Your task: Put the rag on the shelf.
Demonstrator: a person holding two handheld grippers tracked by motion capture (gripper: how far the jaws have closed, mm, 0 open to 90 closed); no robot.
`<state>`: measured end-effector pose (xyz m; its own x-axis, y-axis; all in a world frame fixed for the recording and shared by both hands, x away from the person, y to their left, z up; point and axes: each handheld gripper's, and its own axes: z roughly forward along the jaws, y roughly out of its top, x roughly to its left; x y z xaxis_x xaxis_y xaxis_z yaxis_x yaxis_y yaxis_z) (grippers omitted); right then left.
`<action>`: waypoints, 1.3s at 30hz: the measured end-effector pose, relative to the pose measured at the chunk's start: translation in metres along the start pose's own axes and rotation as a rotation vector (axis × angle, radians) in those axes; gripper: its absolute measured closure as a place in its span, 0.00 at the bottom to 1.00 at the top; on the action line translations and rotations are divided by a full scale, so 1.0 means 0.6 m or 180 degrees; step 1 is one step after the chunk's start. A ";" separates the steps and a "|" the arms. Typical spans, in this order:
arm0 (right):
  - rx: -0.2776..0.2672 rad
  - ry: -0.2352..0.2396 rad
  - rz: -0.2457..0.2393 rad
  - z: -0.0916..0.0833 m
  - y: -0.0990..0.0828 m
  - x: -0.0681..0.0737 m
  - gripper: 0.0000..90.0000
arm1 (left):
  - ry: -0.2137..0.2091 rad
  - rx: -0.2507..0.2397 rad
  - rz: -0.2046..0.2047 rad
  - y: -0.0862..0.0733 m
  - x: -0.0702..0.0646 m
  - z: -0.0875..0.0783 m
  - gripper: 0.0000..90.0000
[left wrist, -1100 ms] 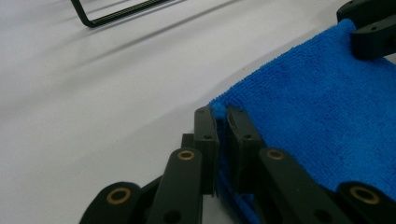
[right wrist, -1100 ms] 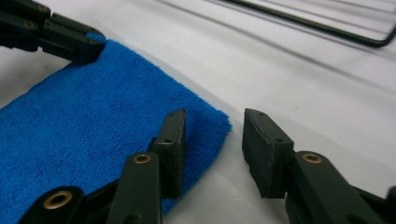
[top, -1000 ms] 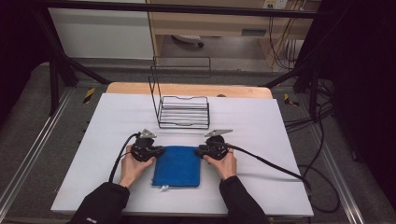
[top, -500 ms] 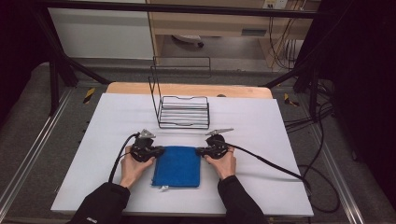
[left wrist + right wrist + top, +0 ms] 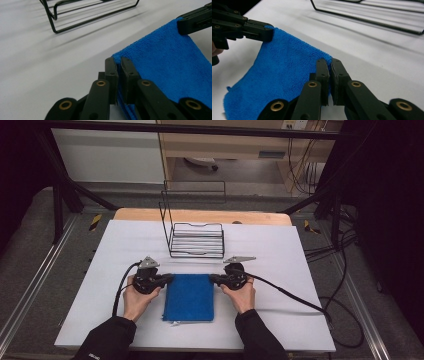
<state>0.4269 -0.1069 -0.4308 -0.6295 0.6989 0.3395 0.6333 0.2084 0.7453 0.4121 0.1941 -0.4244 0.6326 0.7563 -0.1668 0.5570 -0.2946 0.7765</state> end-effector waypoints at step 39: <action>-0.0775 -0.0021 -0.0650 -0.109 0.058 0.060 0.96 | 0.0034 -0.0721 0.0178 0.058 -0.050 -0.094 0.94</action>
<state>0.3970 -0.1196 -0.3550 -0.7291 0.6641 0.1654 0.3671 0.1755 0.9135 0.3821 0.1944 -0.3582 0.6527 0.7489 -0.1144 0.3856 -0.1984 0.9011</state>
